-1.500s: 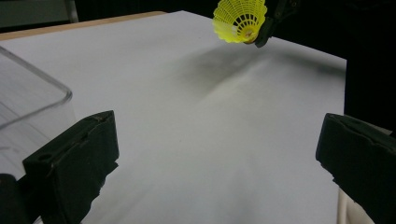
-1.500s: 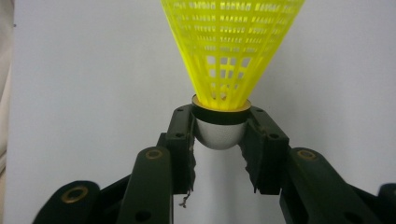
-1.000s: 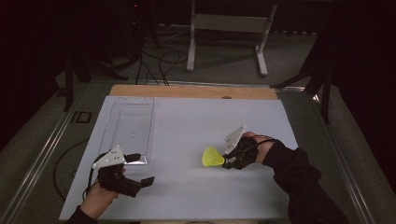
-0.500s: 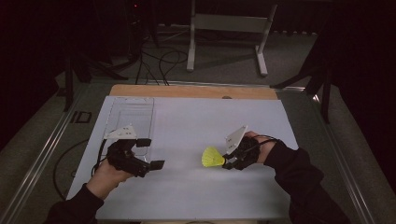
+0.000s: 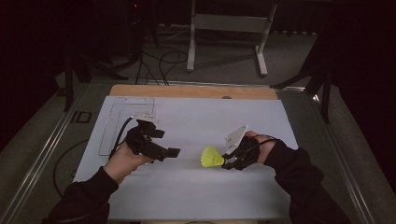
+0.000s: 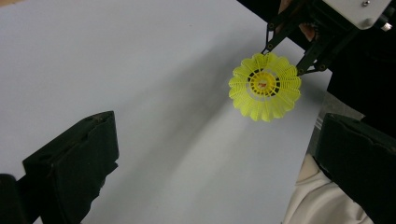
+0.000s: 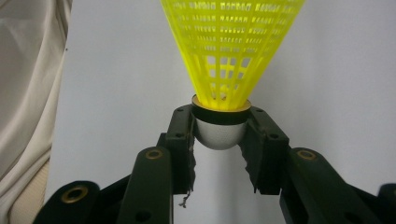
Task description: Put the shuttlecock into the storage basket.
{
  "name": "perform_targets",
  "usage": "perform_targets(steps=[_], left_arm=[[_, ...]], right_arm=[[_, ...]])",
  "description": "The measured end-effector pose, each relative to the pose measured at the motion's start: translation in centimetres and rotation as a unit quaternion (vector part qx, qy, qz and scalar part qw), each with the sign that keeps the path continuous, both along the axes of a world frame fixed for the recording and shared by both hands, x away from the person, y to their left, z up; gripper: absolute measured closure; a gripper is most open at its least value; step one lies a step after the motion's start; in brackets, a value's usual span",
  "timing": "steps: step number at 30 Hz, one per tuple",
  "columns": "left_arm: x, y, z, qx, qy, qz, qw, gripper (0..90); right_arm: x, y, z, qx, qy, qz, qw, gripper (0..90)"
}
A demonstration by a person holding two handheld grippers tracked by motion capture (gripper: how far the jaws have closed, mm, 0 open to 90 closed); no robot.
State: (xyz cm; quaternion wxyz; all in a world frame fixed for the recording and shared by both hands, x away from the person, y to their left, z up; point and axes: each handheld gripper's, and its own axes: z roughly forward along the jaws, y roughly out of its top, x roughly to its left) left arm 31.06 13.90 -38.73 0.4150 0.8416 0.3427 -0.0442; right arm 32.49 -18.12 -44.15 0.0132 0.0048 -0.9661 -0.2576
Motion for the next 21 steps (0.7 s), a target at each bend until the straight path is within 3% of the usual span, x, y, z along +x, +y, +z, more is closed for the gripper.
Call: perform_targets(steps=[6,9,13,20,21], left_arm=[[1.1,-1.7,-0.3,0.002,0.026,-0.005,0.9996,0.2],[1.4,-2.3,-0.4,0.006,0.029,-0.009,0.9995,0.3],[1.9,-3.6,-0.7,0.017,0.045,-0.029,0.9984,1.9],[2.7,-5.1,-1.1,0.025,0.067,-0.037,0.9968,15.9],[3.0,-5.5,-1.3,0.018,0.081,-0.046,0.9955,15.9]], right_arm=[[0.0,0.1,0.2,0.005,0.002,0.002,1.0000,65.8],[0.0,0.2,0.2,0.003,0.002,0.003,1.0000,65.8],[0.0,0.3,0.3,0.002,0.002,0.003,1.0000,65.8],[0.1,0.4,0.3,0.007,0.003,0.006,1.0000,65.8],[0.1,0.4,0.3,0.008,0.004,0.005,0.9999,65.8]])
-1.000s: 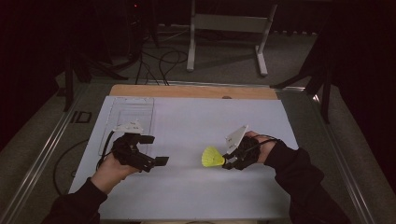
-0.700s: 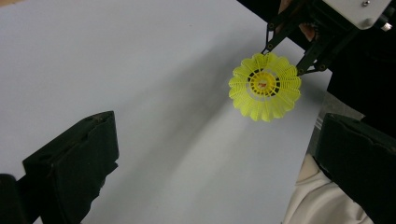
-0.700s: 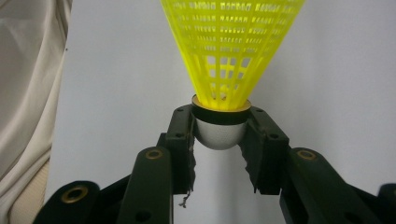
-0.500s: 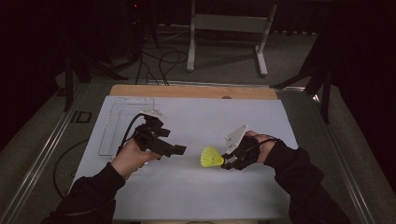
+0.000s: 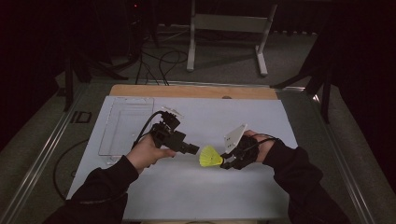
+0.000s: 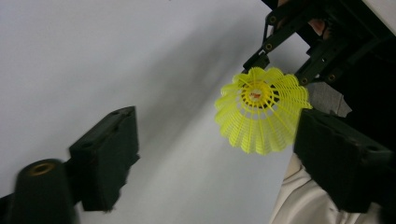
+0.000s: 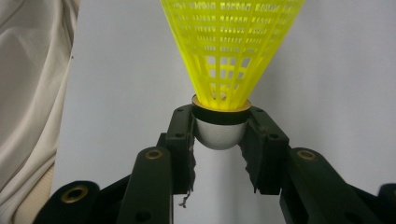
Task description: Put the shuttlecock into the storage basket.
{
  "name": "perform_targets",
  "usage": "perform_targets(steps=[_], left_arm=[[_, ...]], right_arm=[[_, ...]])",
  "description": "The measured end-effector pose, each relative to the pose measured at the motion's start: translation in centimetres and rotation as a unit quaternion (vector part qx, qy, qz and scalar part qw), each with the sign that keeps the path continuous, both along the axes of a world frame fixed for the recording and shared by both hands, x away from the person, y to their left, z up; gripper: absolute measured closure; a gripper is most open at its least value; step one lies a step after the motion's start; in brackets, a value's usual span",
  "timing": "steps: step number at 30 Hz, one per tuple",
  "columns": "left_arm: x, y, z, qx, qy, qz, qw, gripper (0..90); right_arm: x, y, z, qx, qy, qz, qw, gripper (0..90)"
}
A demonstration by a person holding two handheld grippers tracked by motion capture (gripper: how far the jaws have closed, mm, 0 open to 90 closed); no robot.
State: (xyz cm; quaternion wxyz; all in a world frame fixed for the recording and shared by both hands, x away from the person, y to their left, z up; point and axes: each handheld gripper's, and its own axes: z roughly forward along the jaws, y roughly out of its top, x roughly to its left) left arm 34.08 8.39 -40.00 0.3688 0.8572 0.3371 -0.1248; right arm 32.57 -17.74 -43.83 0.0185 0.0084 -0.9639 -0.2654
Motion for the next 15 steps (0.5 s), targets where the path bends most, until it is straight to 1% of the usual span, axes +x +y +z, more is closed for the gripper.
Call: perform_targets(steps=[1,3,4,5,6,7,8,9,11,12,14,15], left_arm=[[0.1,-0.2,-0.1,-0.004,0.004,-0.003,1.0000,20.5],[0.3,-0.5,-0.1,-0.003,0.008,-0.009,0.9999,27.9],[0.5,-0.6,-0.2,-0.006,0.013,-0.014,0.9998,27.9],[0.5,-0.6,-0.2,-0.006,0.013,-0.014,0.9998,30.9],[0.8,-0.9,-0.4,-0.005,0.018,-0.019,0.9997,30.9],[0.9,-1.1,-0.6,-0.008,0.025,-0.026,0.9993,36.9],[1.1,-1.3,-0.7,-0.006,0.030,-0.028,0.9991,38.8],[1.2,-1.4,-0.8,-0.003,0.033,-0.032,0.9989,43.5],[1.4,-1.8,-1.1,-0.001,0.042,-0.034,0.9985,43.4],[1.5,-1.9,-1.3,0.002,0.044,-0.036,0.9984,45.2],[1.7,-2.1,-1.5,0.000,0.051,-0.041,0.9979,48.9],[1.8,-2.3,-1.6,0.004,0.052,-0.044,0.9976,48.9]], right_arm=[[0.1,0.0,0.0,0.000,-0.001,0.001,1.0000,65.8],[0.0,0.1,0.1,-0.001,-0.002,0.001,1.0000,65.8],[0.0,0.1,0.1,-0.001,-0.002,0.001,1.0000,65.8],[0.0,0.1,0.1,0.001,-0.001,0.002,1.0000,65.8],[0.0,0.1,0.1,0.001,-0.001,0.002,1.0000,65.8],[0.0,0.1,0.2,0.001,-0.002,0.003,1.0000,65.8],[0.0,0.2,0.3,0.002,-0.004,0.003,1.0000,65.8],[0.0,0.2,0.3,0.005,-0.003,0.005,1.0000,65.8],[0.0,0.2,0.4,0.006,-0.003,0.005,1.0000,65.8],[0.0,0.2,0.4,0.006,-0.003,0.006,1.0000,65.8],[0.0,0.3,0.4,0.008,-0.003,0.007,0.9999,65.8],[0.0,0.3,0.4,0.008,-0.003,0.008,0.9999,65.8]])
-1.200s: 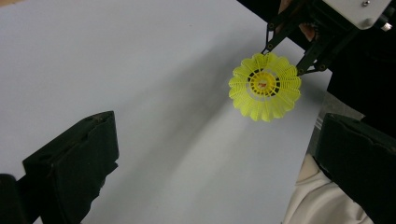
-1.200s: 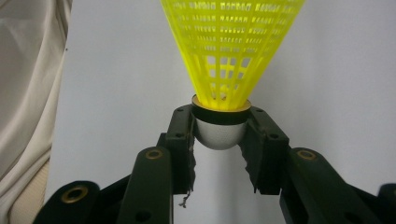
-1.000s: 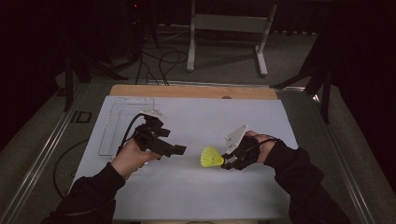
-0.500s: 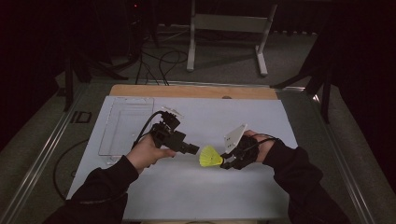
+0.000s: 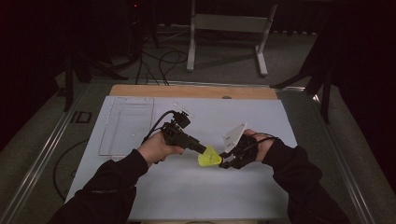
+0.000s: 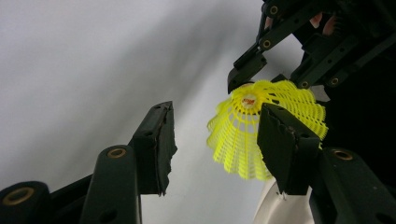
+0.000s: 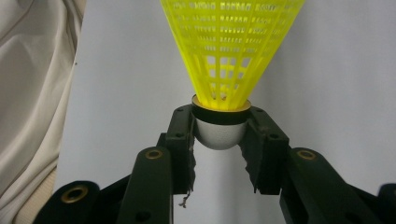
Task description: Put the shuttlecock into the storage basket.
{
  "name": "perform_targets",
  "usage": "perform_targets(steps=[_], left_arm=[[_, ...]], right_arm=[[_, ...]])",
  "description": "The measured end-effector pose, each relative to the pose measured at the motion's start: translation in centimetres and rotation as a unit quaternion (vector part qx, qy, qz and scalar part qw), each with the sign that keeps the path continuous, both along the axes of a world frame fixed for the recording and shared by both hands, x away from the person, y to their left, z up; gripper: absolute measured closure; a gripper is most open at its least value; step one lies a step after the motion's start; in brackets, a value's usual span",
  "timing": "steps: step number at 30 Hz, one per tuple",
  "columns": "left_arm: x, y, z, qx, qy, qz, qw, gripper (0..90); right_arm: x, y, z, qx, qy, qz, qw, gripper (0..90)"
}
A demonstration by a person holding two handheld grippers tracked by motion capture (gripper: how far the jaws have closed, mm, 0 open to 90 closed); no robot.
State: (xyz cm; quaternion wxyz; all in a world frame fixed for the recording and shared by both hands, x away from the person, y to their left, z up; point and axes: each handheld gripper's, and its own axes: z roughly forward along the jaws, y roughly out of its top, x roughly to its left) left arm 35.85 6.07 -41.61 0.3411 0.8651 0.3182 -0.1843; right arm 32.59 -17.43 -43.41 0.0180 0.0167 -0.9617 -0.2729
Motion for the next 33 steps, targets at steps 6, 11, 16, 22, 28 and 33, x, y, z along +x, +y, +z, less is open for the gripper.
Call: perform_targets(steps=[6,11,16,22,28,33], left_arm=[[0.1,-0.6,-0.5,0.006,0.010,-0.009,0.9999,58.8],[0.2,-1.1,-0.8,0.004,0.021,-0.026,0.9994,65.9],[0.2,-1.4,-1.0,0.004,0.026,-0.044,0.9987,75.0],[0.3,-1.3,-0.8,-0.002,0.029,-0.052,0.9982,87.8],[0.3,-1.4,-0.5,-0.007,0.031,-0.056,0.9979,90.0],[0.5,-1.3,-0.3,-0.011,0.036,-0.070,0.9969,90.0]], right_arm=[[0.0,0.0,0.1,0.006,-0.001,0.001,1.0000,65.8],[0.0,0.1,0.2,0.009,-0.001,0.005,0.9999,65.7],[0.0,0.2,0.2,0.010,0.000,0.006,0.9999,65.7],[0.0,0.2,0.1,0.011,0.004,0.007,0.9999,65.6],[0.0,0.3,0.1,0.013,0.002,0.002,0.9999,65.3],[-0.2,0.4,0.0,0.016,-0.004,0.005,0.9999,64.0]])
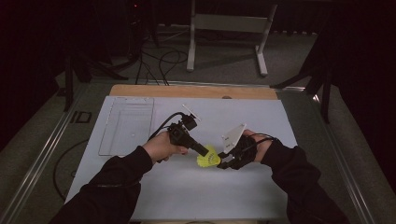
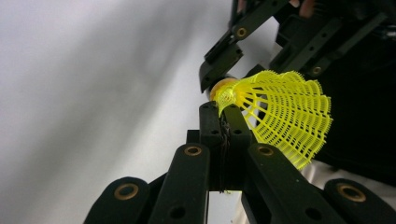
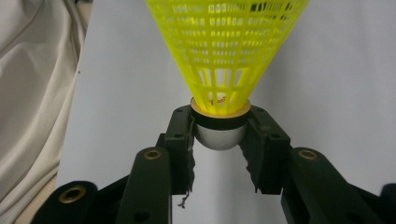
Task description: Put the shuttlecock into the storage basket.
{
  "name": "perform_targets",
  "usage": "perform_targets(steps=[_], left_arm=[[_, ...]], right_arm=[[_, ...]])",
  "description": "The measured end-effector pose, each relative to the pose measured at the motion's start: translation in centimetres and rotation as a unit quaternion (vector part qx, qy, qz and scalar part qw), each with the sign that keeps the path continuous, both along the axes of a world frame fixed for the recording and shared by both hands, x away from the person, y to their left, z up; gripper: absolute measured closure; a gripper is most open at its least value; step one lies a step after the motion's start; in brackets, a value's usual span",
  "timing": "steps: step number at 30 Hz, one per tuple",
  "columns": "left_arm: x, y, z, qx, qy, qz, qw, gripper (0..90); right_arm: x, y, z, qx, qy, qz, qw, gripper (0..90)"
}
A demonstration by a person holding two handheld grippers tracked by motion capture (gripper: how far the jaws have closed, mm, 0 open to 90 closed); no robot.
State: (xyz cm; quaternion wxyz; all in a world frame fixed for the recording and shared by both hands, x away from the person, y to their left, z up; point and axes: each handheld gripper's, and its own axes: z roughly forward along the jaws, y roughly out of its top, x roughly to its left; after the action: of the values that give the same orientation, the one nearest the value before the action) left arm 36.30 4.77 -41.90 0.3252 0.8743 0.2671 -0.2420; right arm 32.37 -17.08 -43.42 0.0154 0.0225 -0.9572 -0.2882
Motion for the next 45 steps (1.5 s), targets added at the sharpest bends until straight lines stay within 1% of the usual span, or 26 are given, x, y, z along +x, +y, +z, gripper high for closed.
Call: perform_targets(steps=[1,2,3,4,5,7,8,10,11,12,13,15,16,17,22,23,24,25,29,34,35,37,41,43,44,45], left_arm=[[0.0,0.0,0.1,-0.006,0.004,-0.005,1.0000,90.0],[0.0,0.0,0.3,-0.003,-0.002,-0.003,1.0000,90.0],[0.0,0.1,0.7,-0.003,-0.006,-0.005,1.0000,90.0],[0.0,0.1,0.7,-0.003,-0.006,-0.005,1.0000,90.0],[0.0,0.2,0.9,0.001,-0.011,0.002,0.9999,90.0],[0.1,0.3,1.2,0.006,-0.014,-0.001,0.9999,90.0],[0.2,0.4,1.3,0.012,-0.020,-0.001,0.9997,90.0],[0.2,0.6,1.5,0.021,-0.021,0.000,0.9995,90.0],[0.2,0.7,1.6,0.026,-0.021,0.004,0.9995,90.0],[0.2,0.8,1.7,0.032,-0.022,0.004,0.9992,90.0],[0.2,0.9,1.8,0.034,-0.023,0.006,0.9992,90.0],[0.3,1.1,1.9,0.044,-0.023,0.005,0.9988,90.0],[0.4,1.2,2.0,0.045,-0.023,0.008,0.9987,90.0],[0.4,1.3,2.0,0.051,-0.024,0.008,0.9984,90.0],[0.6,2.1,2.0,0.066,-0.020,0.016,0.9975,90.0],[0.7,2.3,2.0,0.070,-0.020,0.012,0.9973,90.0],[0.8,2.5,2.0,0.071,-0.018,0.018,0.9971,90.0],[0.8,2.7,2.0,0.074,-0.017,0.017,0.9969,90.0],[1.1,3.7,2.1,0.084,-0.013,0.024,0.9961,90.0],[1.3,5.1,2.3,0.094,-0.010,0.031,0.9950,90.0],[1.5,5.4,2.4,0.099,-0.011,0.034,0.9945,90.0],[1.6,5.9,2.6,0.101,-0.007,0.040,0.9941,90.0],[1.8,7.1,3.1,0.115,-0.012,0.044,0.9923,90.0],[1.9,7.7,3.3,0.117,-0.010,0.051,0.9917,90.0],[1.9,8.0,3.5,0.122,-0.011,0.052,0.9911,90.0],[2.0,8.3,3.6,0.124,-0.014,0.054,0.9907,90.0]], right_arm=[[0.1,0.0,0.0,0.000,0.002,-0.005,1.0000,61.4],[0.1,0.1,-0.1,0.000,0.010,-0.012,0.9999,55.7],[0.2,0.1,-0.3,0.001,0.023,-0.024,0.9995,45.1],[0.2,0.1,-0.3,0.001,0.023,-0.024,0.9995,45.1],[0.3,0.1,-0.4,0.001,0.029,-0.028,0.9992,40.7],[0.4,0.2,-0.9,0.001,0.049,-0.040,0.9980,30.5],[0.4,0.2,-0.9,0.001,0.049,-0.040,0.9980,30.5],[0.5,0.3,-1.1,-0.007,0.051,-0.053,0.9972,19.8],[0.6,0.3,-1.4,-0.013,0.060,-0.063,0.9961,13.3],[0.7,0.3,-1.5,-0.012,0.055,-0.069,0.9960,11.8],[0.7,0.2,-1.6,-0.015,0.051,-0.077,0.9956,11.9],[0.7,0.2,-1.6,-0.016,0.045,-0.076,0.9960,10.5],[0.6,0.2,-1.7,-0.011,0.042,-0.076,0.9961,10.0],[0.6,0.1,-1.6,-0.007,0.048,-0.074,0.9961,9.9],[0.2,-0.1,-1.4,0.021,0.036,-0.079,0.9960,9.8],[0.2,-0.2,-1.4,0.027,0.030,-0.080,0.9960,9.8],[0.0,-0.3,-1.4,0.034,0.023,-0.082,0.9958,9.8],[-0.1,-0.4,-1.4,0.040,0.023,-0.083,0.9954,9.7],[-0.5,-0.8,-1.7,0.060,0.018,-0.093,0.9937,9.7],[-1.2,-1.4,-2.2,0.076,0.025,-0.101,0.9916,9.3],[-1.3,-1.5,-2.3,0.080,0.021,-0.102,0.9913,9.3],[-1.6,-1.8,-2.3,0.093,0.019,-0.107,0.9897,9.3],[-2.3,-2.4,-2.2,0.114,0.009,-0.109,0.9875,9.3],[-2.6,-2.7,-2.3,0.129,0.004,-0.113,0.9853,9.4],[-2.6,-2.8,-2.5,0.137,0.010,-0.112,0.9841,9.4],[-2.7,-3.0,-2.6,0.142,0.007,-0.117,0.9830,9.4]])
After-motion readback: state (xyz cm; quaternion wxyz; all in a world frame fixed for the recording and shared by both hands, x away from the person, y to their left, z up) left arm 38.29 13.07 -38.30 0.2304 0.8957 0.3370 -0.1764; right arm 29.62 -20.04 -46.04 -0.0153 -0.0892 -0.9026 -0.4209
